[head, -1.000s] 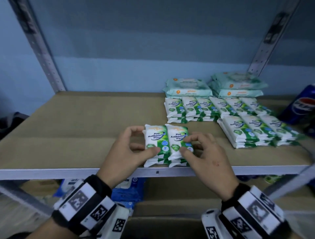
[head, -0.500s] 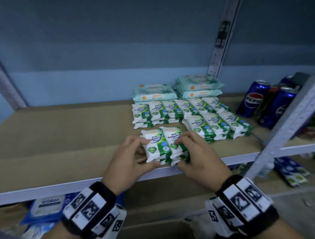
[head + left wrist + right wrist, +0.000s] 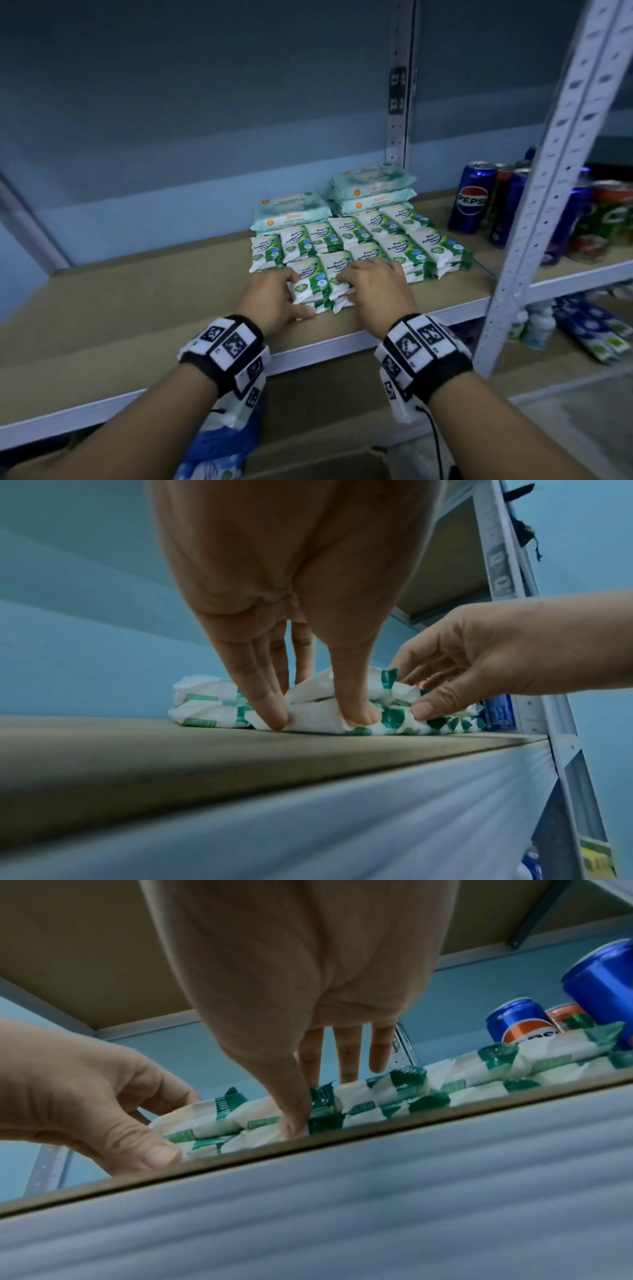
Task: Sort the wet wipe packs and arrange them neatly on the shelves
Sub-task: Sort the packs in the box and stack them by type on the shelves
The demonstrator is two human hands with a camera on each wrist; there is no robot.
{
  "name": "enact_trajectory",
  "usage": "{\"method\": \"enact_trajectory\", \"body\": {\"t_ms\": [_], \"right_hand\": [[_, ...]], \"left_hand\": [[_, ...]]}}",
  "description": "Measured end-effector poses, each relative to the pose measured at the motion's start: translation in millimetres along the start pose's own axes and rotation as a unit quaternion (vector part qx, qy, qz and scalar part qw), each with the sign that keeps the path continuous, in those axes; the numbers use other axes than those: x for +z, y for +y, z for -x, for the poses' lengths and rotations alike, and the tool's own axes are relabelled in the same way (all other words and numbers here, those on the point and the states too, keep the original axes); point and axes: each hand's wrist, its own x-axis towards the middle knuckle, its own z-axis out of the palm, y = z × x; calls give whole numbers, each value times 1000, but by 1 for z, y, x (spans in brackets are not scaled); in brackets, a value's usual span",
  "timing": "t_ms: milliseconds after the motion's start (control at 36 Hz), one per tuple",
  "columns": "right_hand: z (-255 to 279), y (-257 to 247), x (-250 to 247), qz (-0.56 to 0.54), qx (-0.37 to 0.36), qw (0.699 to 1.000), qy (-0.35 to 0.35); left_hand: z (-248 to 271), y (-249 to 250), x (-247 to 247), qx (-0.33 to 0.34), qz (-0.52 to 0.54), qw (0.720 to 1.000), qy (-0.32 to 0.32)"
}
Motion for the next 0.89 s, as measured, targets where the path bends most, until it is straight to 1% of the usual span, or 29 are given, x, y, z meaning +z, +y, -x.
{"method": "enact_trajectory", "body": {"t_ms": [83,139,194,278,333,417,556,639,722,778,833,889], "right_hand": [[-4,3,5,-17,1,1000,9],[-5,6,6,-28,-4,1000,10],[-5,8,6,-36,-8,999,10],[-6,11,5,-40,-14,999,8],[-6,11,5,-39,-19,999,2],[-2,11,7,-21,-23,1000,-1],[10,11,13,-24,-22,998,56],[11,12,16,-18,-28,997,66],[13,14,14,-9,-37,998,53],[15,16,11,2,-38,999,29],[19,16,8,23,-44,999,-2],[25,17,7,34,-49,998,-23]], "left_hand": [[-4,0,1,-4,-24,1000,-6],[-5,0,1,3,-63,998,-12],[-5,0,3,23,-95,995,-3],[-1,4,4,71,-103,992,17],[1,6,4,92,-113,989,11],[0,9,6,85,-108,990,15],[-4,15,10,66,-111,991,31],[-6,17,11,55,-112,992,30],[-6,17,11,51,-103,993,30],[-5,17,11,56,-116,991,26],[-2,15,12,65,-141,988,12],[2,13,13,64,-158,985,-16]]}}
